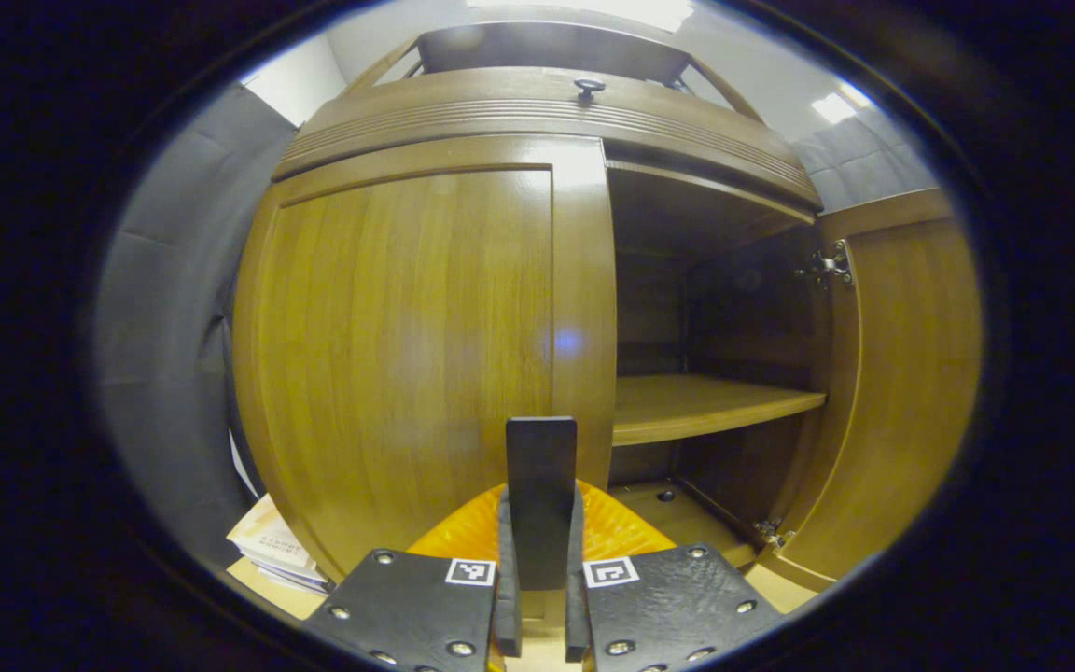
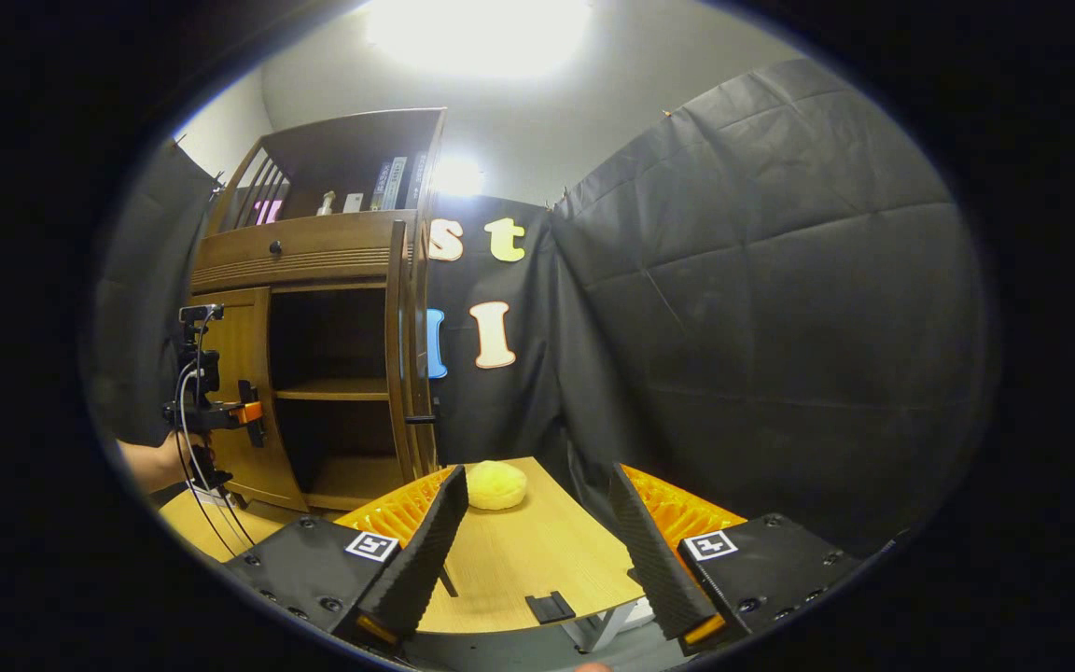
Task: Open the right door of the double-door shoe cabinet with the right hand, and open the left door with the left hand.
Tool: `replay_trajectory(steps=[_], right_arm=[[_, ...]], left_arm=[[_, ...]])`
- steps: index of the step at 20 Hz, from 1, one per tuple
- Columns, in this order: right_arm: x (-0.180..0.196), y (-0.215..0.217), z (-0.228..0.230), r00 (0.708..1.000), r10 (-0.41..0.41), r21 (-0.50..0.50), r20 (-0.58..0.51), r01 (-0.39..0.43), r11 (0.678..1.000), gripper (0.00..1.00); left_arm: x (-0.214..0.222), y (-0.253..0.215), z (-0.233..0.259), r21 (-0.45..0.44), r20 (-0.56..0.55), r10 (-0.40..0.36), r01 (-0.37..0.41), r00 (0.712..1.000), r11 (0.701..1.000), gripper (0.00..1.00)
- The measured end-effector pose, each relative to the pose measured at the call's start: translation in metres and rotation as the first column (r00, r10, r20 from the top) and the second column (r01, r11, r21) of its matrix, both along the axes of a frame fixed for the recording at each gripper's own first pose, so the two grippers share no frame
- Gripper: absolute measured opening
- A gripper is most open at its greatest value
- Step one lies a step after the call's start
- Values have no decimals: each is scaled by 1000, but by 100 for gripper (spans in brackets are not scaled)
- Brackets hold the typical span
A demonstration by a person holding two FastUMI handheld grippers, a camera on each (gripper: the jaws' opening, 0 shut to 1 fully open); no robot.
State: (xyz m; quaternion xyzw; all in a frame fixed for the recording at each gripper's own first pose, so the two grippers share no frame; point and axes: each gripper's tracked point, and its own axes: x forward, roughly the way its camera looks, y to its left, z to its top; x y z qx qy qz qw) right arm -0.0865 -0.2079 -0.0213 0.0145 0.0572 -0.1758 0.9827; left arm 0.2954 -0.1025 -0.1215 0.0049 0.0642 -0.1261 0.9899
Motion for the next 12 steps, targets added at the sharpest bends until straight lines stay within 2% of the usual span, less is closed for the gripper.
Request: replay_trajectory(steps=[3, 4, 5, 11, 12], right_arm=[[8, 6, 0, 1000, 24, 10, 6, -24, 1000, 95], [11, 8, 0, 999, 32, 13, 8, -32, 999, 92], [14, 10, 0, 999, 39, 16, 10, -39, 999, 92], [27, 25, -1, 996, 88, 25, 21, -89, 996, 95], [29, 28, 0, 995, 97, 27, 21, -98, 995, 92]], left_arm=[[-16, 7, 2, -3, -3, 1, -1, 1000, 1000, 19], [-21, 10, 2, -1, -3, -2, 2, 1000, 1000, 18], [-27, 13, 4, -1, -4, -7, 7, 1000, 1000, 22], [-61, 31, 9, 1, -4, -22, 22, 1000, 1000, 20], [-64, 33, 13, -1, -5, -23, 23, 1000, 1000, 20]])
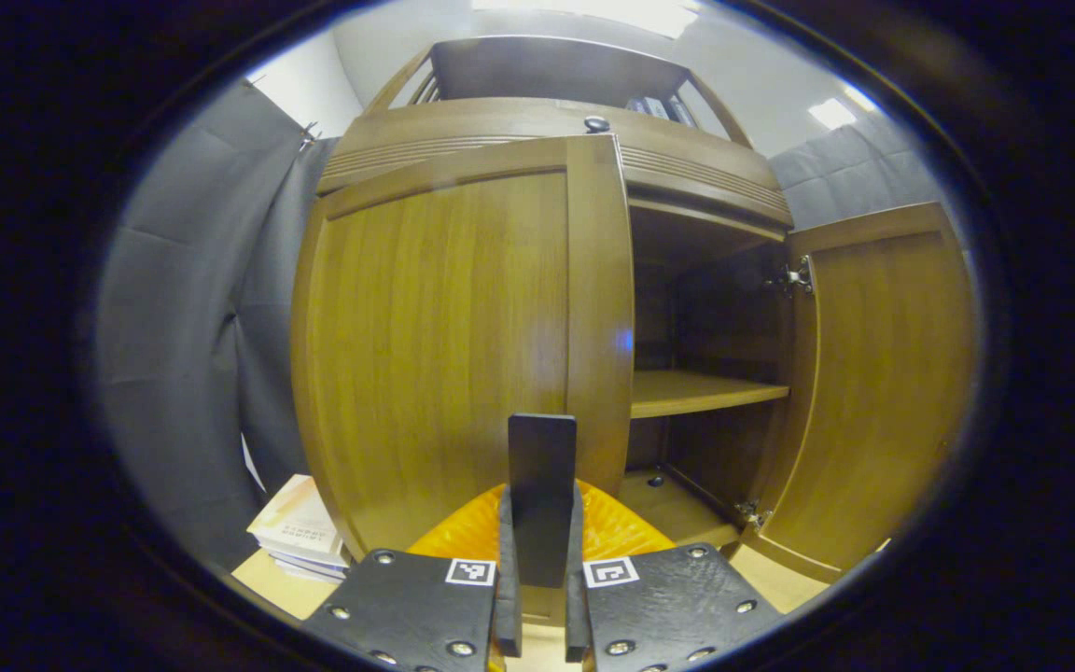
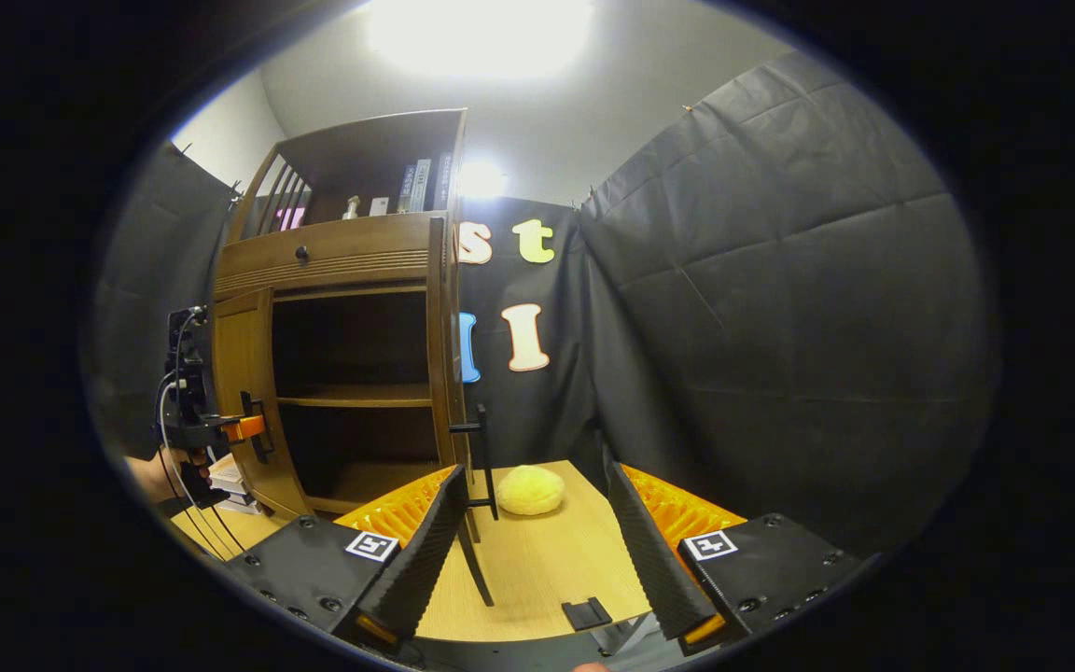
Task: Open the right door of the double-door shoe cabinet with the right hand, and open the left door with the left hand.
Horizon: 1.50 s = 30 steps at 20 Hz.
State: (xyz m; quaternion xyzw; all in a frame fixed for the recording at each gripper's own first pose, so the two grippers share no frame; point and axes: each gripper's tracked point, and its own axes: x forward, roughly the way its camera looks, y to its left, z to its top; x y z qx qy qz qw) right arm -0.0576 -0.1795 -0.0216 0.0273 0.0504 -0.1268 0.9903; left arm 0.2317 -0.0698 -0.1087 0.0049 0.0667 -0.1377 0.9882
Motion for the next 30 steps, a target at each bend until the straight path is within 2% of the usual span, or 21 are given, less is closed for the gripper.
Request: replay_trajectory(steps=[1, 3, 12, 15, 16, 19, 20, 28, 29, 30], right_arm=[[2, 2, 0, 1000, 6, 1, 1, -6, 1000, 92], [3, 9, 2, 1000, 19, 3, 7, -19, 1000, 95], [9, 28, 4, 998, 64, 16, 19, -65, 998, 92], [13, 36, 7, 996, 82, 25, 32, -83, 996, 92], [14, 39, 7, 995, 89, 22, 34, -89, 996, 95], [20, 48, 10, 993, 109, 18, 44, -110, 994, 95], [20, 51, 10, 992, 116, 17, 46, -117, 993, 92], [32, 76, 10, 985, 162, 34, 53, -164, 986, 95], [33, 79, 12, 984, 168, 31, 56, -170, 985, 92], [35, 82, 14, 983, 173, 28, 61, -175, 984, 95]], left_arm=[[-3, 2, 2, -1, 0, -1, 1, 1000, 1000, 18], [-15, 12, 0, -4, -2, 1, -1, 1000, 1000, 22], [-49, 44, 4, -14, -2, 23, -23, 1000, 1000, 19], [-58, 53, 5, -12, 0, 34, -34, 999, 999, 21], [-60, 56, 5, -12, 0, 37, -37, 999, 999, 20], [-68, 66, 7, -16, -2, 49, -49, 999, 999, 20], [-70, 70, 7, -18, -2, 54, -54, 999, 998, 19], [-90, 103, 12, -23, -3, 86, -86, 996, 996, 17], [-91, 107, 12, -25, -7, 87, -87, 996, 996, 17], [-93, 110, 12, -29, -10, 89, -89, 996, 996, 18]])
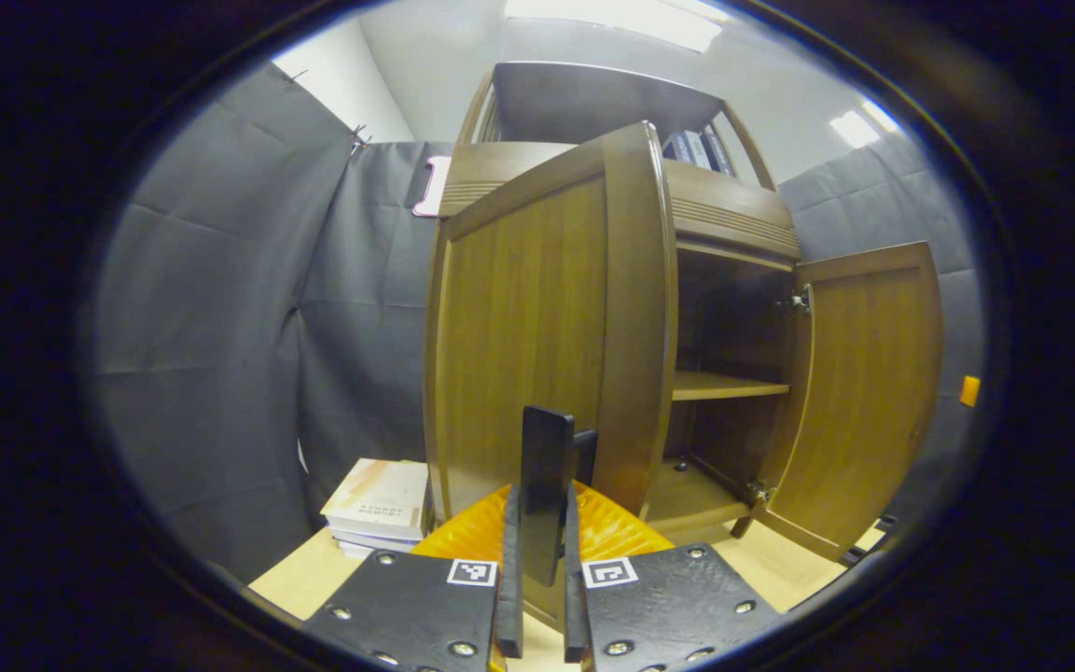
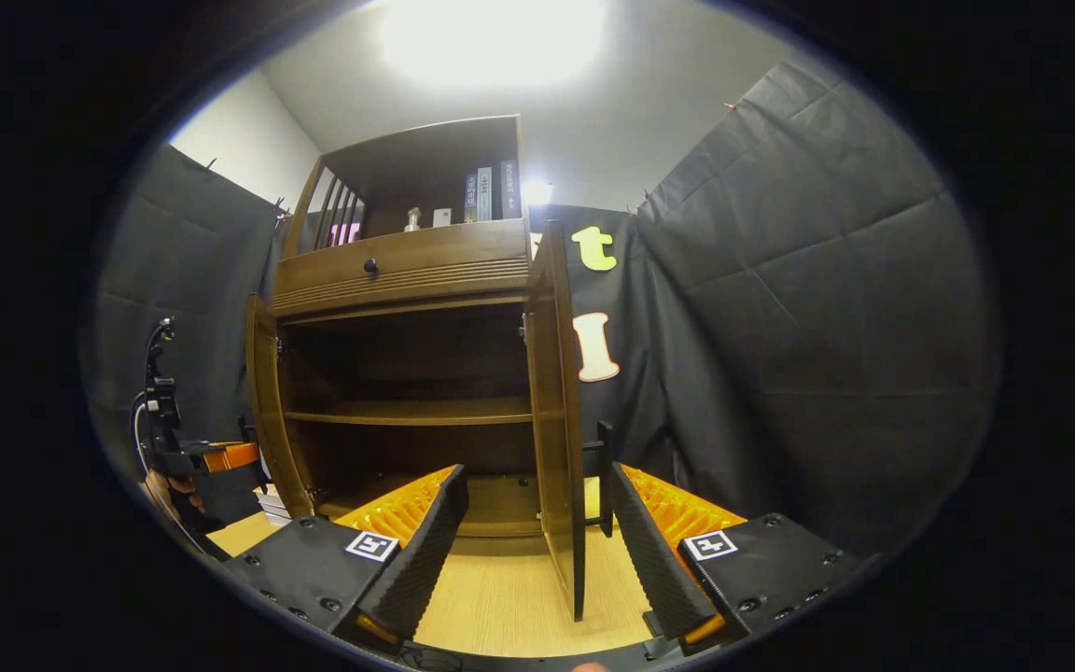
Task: Open the right door of the double-door shoe cabinet with the right hand, and open the left door with the left hand.
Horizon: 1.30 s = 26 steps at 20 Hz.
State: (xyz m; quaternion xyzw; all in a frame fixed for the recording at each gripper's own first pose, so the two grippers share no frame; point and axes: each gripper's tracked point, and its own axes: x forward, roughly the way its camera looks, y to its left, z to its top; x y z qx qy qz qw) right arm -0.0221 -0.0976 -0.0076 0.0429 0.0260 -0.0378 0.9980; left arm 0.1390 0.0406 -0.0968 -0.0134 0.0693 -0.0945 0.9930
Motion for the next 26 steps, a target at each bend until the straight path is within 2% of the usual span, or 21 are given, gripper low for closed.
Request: replay_trajectory(steps=[2, 4, 5, 7, 9, 10, 16, 18, 24, 26], right_arm=[[6, 7, 2, 1000, 15, -1, 6, -15, 1000, 92], [12, 16, 1, 1000, 31, 2, 4, -31, 1000, 95], [13, 21, 0, 999, 39, 6, 2, -39, 999, 92], [16, 31, 1, 998, 58, 17, 5, -58, 998, 95], [22, 42, 2, 997, 77, 18, 7, -77, 997, 92], [25, 48, 2, 996, 84, 14, 6, -84, 996, 92], [36, 76, 2, 992, 127, 26, 10, -127, 992, 92], [39, 86, 2, 990, 140, 25, 9, -140, 990, 95], [45, 116, 3, 986, 169, 19, 8, -169, 985, 95], [47, 126, 3, 984, 177, 16, 8, -177, 984, 92]], left_arm=[[-2, 9, 0, 3, 1, 4, -4, 1000, 1000, 18], [-7, 15, 1, 16, 0, 2, -2, 1000, 1000, 19], [-8, 20, 2, 16, -3, 4, -4, 1000, 1000, 19], [-11, 31, 1, 10, 2, 13, -13, 1000, 1000, 20], [-14, 44, 1, 11, -3, 27, -27, 1000, 1000, 20], [-14, 50, -1, 12, -7, 35, -35, 999, 999, 17], [-19, 87, -1, 45, -8, 70, -70, 998, 997, 17], [-20, 96, -1, 36, -8, 74, -74, 997, 997, 17], [-21, 134, -1, 25, -3, 104, -104, 995, 994, 17], [-19, 147, -2, 27, -3, 117, -117, 993, 993, 19]])
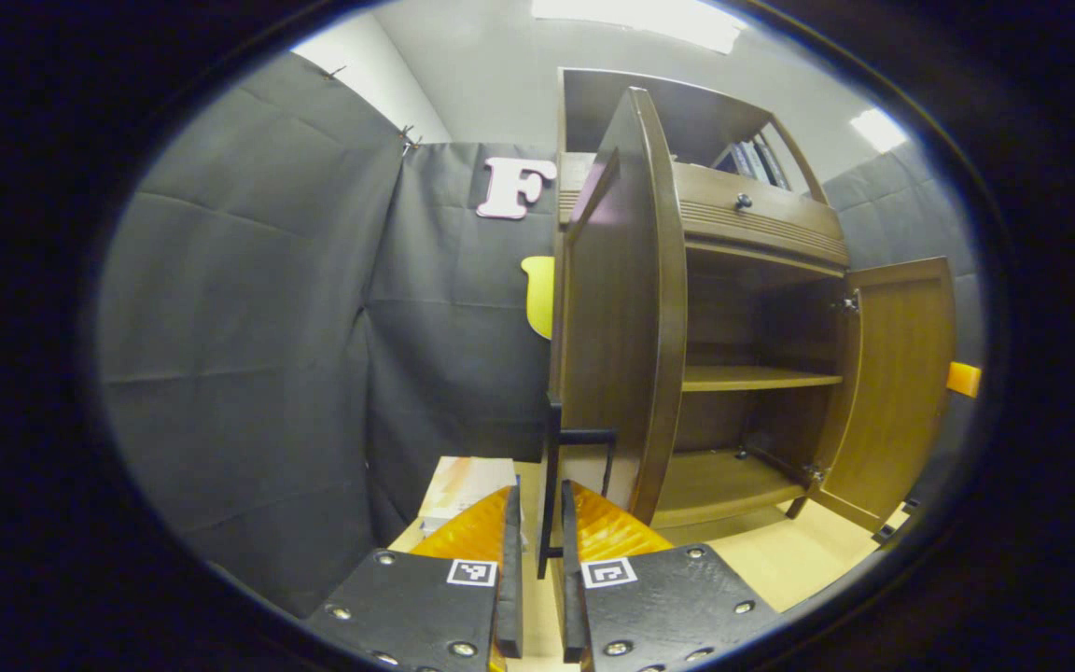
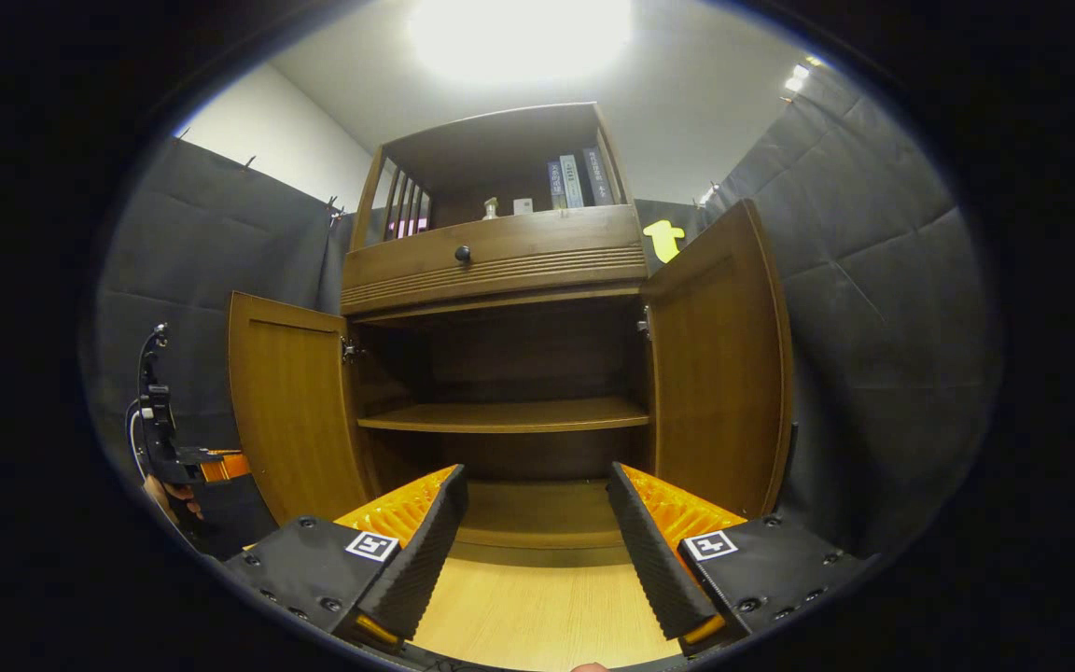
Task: Open the right door of the double-door shoe cabinet with the right hand, and open the left door with the left hand.
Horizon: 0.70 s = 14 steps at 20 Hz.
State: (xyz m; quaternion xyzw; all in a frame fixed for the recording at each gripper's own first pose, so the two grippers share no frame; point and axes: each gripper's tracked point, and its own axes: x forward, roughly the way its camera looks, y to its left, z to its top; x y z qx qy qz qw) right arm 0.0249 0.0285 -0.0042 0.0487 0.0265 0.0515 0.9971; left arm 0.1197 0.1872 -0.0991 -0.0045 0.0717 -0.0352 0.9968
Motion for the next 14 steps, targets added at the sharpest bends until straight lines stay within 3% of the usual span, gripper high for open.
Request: replay_trajectory(steps=[14], right_arm=[[11, 52, -10, 1000, 1, -33, -17, -2, 999, 92]], left_arm=[[4, 54, 2, -23, 5, -44, 44, 999, 999, 17]])
